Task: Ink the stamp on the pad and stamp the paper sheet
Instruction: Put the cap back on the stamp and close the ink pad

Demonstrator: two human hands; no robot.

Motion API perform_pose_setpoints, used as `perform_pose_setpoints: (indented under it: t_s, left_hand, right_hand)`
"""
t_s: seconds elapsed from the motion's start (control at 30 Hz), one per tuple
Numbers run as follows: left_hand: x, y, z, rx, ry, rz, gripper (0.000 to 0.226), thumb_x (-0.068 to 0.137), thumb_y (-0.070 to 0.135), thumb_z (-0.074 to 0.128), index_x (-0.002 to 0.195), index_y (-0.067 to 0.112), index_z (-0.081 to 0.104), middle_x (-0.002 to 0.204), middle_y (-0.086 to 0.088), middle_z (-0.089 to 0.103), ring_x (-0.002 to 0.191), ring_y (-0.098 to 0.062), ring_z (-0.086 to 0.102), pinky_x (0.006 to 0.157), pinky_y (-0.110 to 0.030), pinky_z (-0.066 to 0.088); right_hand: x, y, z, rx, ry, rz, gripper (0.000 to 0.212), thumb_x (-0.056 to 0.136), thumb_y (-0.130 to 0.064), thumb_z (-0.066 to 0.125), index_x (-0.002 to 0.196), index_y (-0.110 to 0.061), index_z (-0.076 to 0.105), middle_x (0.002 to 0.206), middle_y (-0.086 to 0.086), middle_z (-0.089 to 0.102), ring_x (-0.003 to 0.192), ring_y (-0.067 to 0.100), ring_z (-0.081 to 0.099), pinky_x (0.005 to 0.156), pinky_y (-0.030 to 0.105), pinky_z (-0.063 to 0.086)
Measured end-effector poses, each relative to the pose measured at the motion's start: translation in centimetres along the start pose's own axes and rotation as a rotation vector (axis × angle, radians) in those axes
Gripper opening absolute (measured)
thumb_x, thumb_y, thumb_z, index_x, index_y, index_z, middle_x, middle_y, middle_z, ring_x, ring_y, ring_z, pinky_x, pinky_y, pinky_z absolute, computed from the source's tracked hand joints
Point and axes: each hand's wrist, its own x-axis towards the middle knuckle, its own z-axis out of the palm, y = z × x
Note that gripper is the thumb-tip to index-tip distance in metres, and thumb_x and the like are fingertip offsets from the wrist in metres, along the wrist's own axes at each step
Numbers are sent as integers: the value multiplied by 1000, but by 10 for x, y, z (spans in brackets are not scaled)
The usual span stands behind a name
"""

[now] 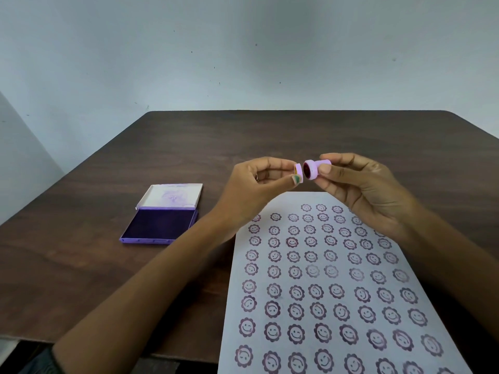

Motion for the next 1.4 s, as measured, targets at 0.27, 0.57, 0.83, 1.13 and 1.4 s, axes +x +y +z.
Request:
perform_pose_setpoints:
  t_s: [0.27,0.57,0.83,1.13,1.4]
  left_hand:
    - [-1,-1,1,-32,-6,10,27,81,8,69,107,4,67,94,-7,73,80,-6,69,69,-12,49]
    - [0,-4,1,3,-1,50,27,79,11,71,105,4,68,94,-5,74,81,-7,70,69,-12,50]
    - [0,-7,2,28,23,94,25,77,13,73,101,5,70,91,-2,75,81,-11,72,70,-15,52]
    - [1,-14,3,150,38,145,24,78,17,74,100,9,70,91,-2,75,81,-11,71,75,-22,56]
    - [1,-16,5,334,2,238,28,79,21,74,104,10,68,91,-1,74,76,-14,70,74,-34,58]
  right_hand:
    - [-2,0,2,-25,-10,7,30,61,-4,70,91,-6,68,89,10,76,87,22,72,67,21,56]
    - [-3,1,4,-19,-14,4,30,59,-3,71,89,-4,68,87,12,75,86,23,71,69,22,57]
    - [-6,2,7,-35,-2,-11,35,59,-3,72,93,-1,66,88,12,75,84,23,72,68,23,57]
    - [-8,5,7,-283,28,-160,37,58,-13,78,93,-6,69,93,13,75,86,26,71,75,31,59]
    - [-12,7,11,-457,0,-261,31,63,-8,79,93,-8,69,88,6,76,83,20,72,72,22,57]
